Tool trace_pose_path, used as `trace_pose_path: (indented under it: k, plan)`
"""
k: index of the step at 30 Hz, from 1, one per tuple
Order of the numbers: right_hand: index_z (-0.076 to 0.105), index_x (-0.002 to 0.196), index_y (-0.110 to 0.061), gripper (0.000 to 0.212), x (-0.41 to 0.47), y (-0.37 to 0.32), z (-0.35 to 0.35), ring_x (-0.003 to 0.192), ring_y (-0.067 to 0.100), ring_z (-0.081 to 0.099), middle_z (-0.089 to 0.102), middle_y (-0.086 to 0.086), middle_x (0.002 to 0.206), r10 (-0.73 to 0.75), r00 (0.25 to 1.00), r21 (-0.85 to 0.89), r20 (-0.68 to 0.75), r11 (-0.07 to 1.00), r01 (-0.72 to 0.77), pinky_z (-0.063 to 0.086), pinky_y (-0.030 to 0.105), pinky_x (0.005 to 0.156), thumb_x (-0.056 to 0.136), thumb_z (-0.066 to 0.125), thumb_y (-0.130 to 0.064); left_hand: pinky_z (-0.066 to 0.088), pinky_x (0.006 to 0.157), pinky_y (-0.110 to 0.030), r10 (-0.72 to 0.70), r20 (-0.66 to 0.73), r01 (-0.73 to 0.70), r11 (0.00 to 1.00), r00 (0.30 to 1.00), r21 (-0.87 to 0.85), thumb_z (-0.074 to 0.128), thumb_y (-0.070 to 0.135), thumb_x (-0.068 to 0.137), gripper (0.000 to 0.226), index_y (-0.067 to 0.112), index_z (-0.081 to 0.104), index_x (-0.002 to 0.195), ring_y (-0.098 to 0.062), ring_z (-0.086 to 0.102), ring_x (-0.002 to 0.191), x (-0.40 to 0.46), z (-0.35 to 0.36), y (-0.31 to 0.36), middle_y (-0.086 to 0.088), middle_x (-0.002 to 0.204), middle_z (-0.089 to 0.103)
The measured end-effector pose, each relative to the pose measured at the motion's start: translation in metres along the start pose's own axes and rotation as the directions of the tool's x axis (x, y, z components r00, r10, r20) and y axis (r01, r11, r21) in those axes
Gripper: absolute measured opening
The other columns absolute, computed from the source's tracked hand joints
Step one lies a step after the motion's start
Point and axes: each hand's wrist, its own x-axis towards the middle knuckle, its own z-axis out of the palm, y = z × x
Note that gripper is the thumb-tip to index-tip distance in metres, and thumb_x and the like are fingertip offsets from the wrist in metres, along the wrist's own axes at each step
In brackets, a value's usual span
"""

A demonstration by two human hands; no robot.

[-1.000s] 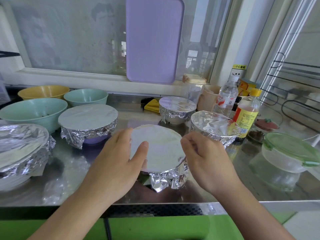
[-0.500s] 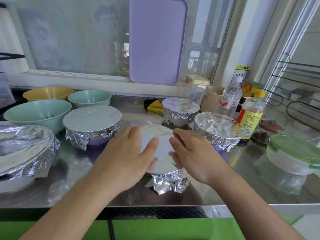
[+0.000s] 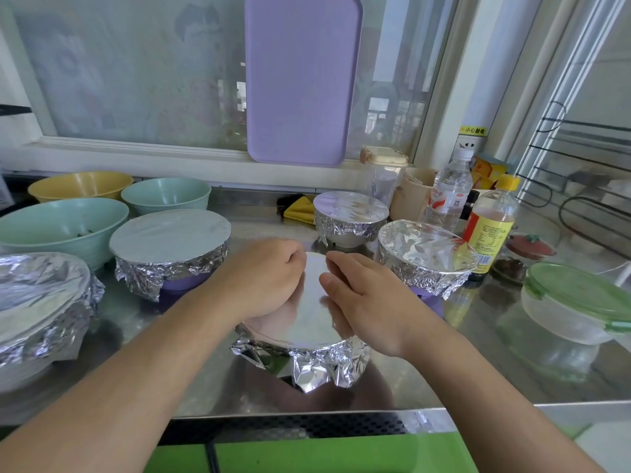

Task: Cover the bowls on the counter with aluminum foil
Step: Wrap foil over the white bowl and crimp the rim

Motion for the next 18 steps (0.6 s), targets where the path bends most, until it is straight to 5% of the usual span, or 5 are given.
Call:
trace_pose_path:
  k: [12, 16, 18]
  plan:
    - [0.056, 0.108, -0.016, 0.033, -0.001, 0.005, 0.007, 0.093, 0.016, 0.054, 0.057, 0.001, 0.097, -0.022, 0.999, 0.011, -0.024, 1.0, 0.023, 0.042, 0.03, 0.083, 0.111, 0.037, -0.043, 0.046, 0.076, -0.036, -0.148, -0.007, 0.142, 0.962, 0.989, -0.234, 0.042, 0.035, 0.106, 0.038, 0.008, 0.062, 0.088, -0.029, 0.061, 0.087, -0.007, -0.008, 0.01, -0.008, 0.082, 0.066]
    - [0.057, 0.12, 0.0, 0.038, -0.005, 0.001, 0.004, 0.105, 0.024, 0.046, 0.06, 0.014, 0.109, -0.025, 0.999, 0.022, -0.03, 0.999, 0.026, 0.037, 0.04, 0.095, 0.115, 0.036, -0.031, 0.048, 0.086, -0.035, -0.192, -0.013, 0.179, 0.936, 0.981, -0.303, 0.042, 0.038, 0.105, 0.04, 0.009, 0.066, 0.094, -0.029, 0.062, 0.093, -0.009, -0.009, 0.007, -0.008, 0.091, 0.07]
    - [0.059, 0.118, -0.003, 0.036, -0.007, -0.002, 0.004, 0.1, 0.021, 0.048, 0.062, 0.011, 0.101, 0.024, 0.999, 0.115, -0.046, 0.993, -0.018, 0.04, 0.04, 0.091, 0.114, 0.039, -0.032, 0.045, 0.077, -0.031, -0.216, -0.052, 0.189, 0.93, 0.975, -0.316, 0.042, 0.039, 0.106, 0.042, 0.007, 0.065, 0.09, -0.026, 0.062, 0.086, -0.017, -0.01, 0.01, -0.005, 0.083, 0.07]
